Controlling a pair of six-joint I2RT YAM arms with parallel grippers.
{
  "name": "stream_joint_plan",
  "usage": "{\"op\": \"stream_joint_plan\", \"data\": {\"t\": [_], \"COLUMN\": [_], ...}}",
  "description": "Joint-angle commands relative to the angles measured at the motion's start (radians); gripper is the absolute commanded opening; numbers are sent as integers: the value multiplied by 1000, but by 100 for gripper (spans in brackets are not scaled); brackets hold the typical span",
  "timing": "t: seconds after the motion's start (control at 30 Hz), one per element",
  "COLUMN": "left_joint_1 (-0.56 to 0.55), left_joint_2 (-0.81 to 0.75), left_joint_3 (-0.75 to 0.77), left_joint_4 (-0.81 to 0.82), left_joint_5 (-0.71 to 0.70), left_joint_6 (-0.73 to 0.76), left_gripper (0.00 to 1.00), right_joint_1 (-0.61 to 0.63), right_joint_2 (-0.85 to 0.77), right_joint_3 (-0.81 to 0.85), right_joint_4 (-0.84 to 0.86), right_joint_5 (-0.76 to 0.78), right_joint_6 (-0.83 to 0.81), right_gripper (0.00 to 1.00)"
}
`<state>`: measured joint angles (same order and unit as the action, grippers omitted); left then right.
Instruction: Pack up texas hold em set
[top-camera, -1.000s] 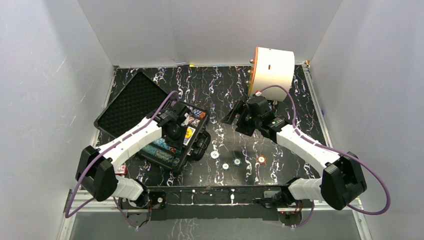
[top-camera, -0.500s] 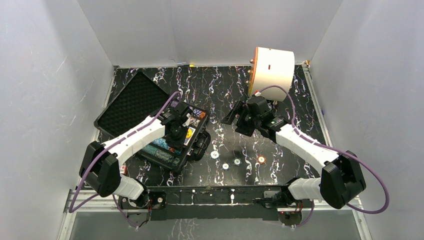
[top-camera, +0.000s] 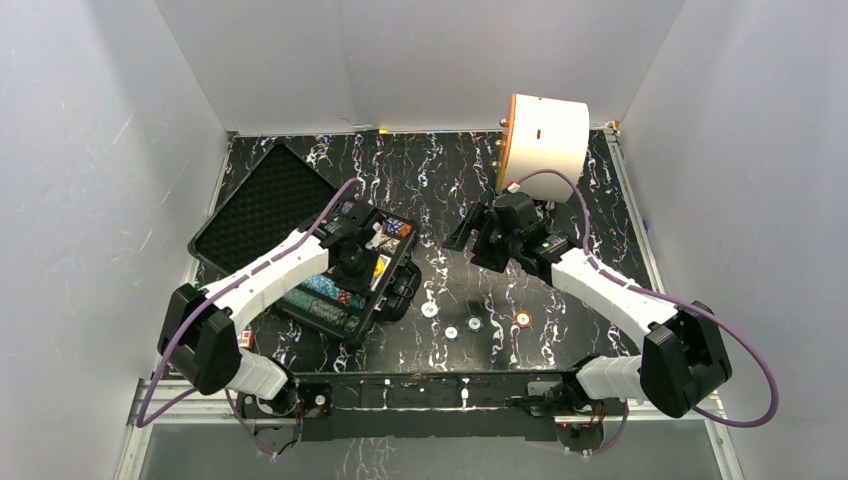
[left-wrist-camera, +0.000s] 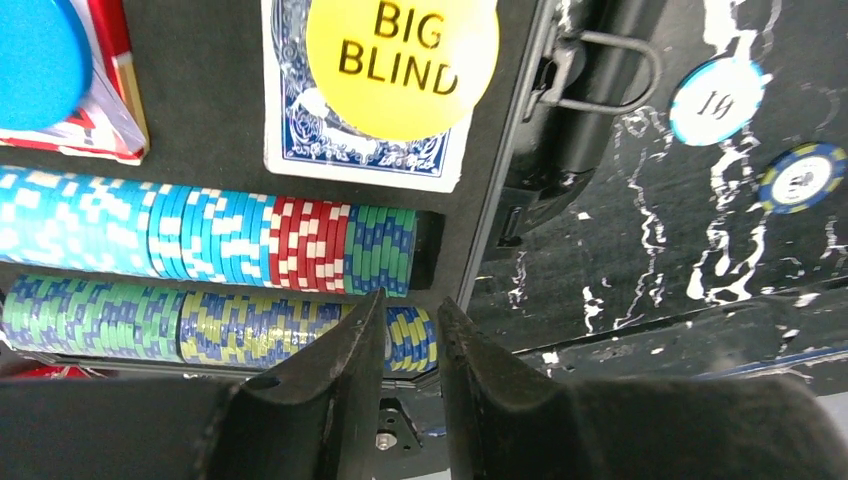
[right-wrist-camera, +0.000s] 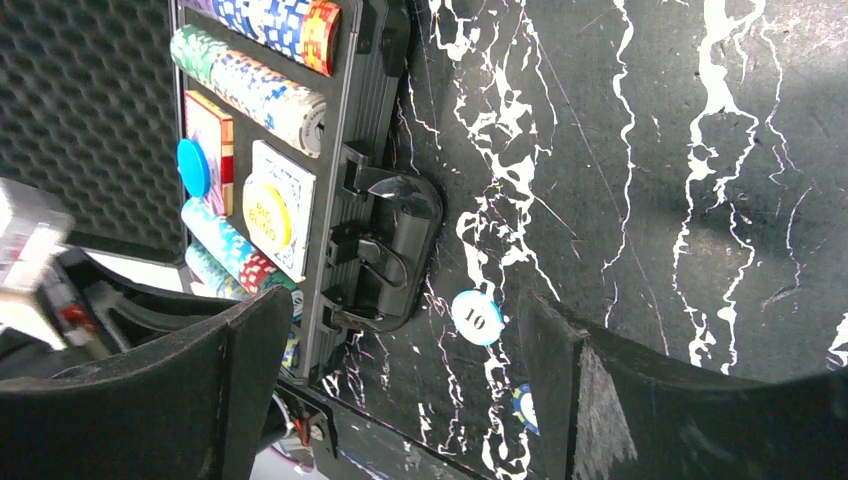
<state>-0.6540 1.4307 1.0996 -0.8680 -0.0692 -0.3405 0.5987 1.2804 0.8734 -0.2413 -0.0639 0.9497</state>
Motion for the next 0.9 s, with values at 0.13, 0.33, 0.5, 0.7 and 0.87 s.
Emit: {"op": "stream_joint_plan", "data": {"t": [0.13, 0.33, 0.5, 0.7, 0.87], "left_joint_1": [-3, -3, -3, -3, -3], "left_joint_2": [-207, -383, -494, -569, -597], "left_joint_3": [74, 53, 20, 7, -4], "left_joint_4": [153, 318, 393, 402, 406], "left_joint_5": [-9, -158, -242, -354, -355], "left_joint_6": [-14, -28, 30, 43, 44], "left_gripper": [37, 59, 83, 98, 98], "right_joint_1": [56, 189, 307, 385, 408], "right_joint_2": [66, 177, 315, 433, 512], "right_joint_3": [90, 149, 236, 300, 344], "right_joint_4": [-93, -207, -303, -353, -364], "right_joint_5": [35, 161, 223, 244, 234], "right_joint_6": [-162, -214, -271, -285, -305], "right_gripper": [90, 89, 87, 85, 81]}}
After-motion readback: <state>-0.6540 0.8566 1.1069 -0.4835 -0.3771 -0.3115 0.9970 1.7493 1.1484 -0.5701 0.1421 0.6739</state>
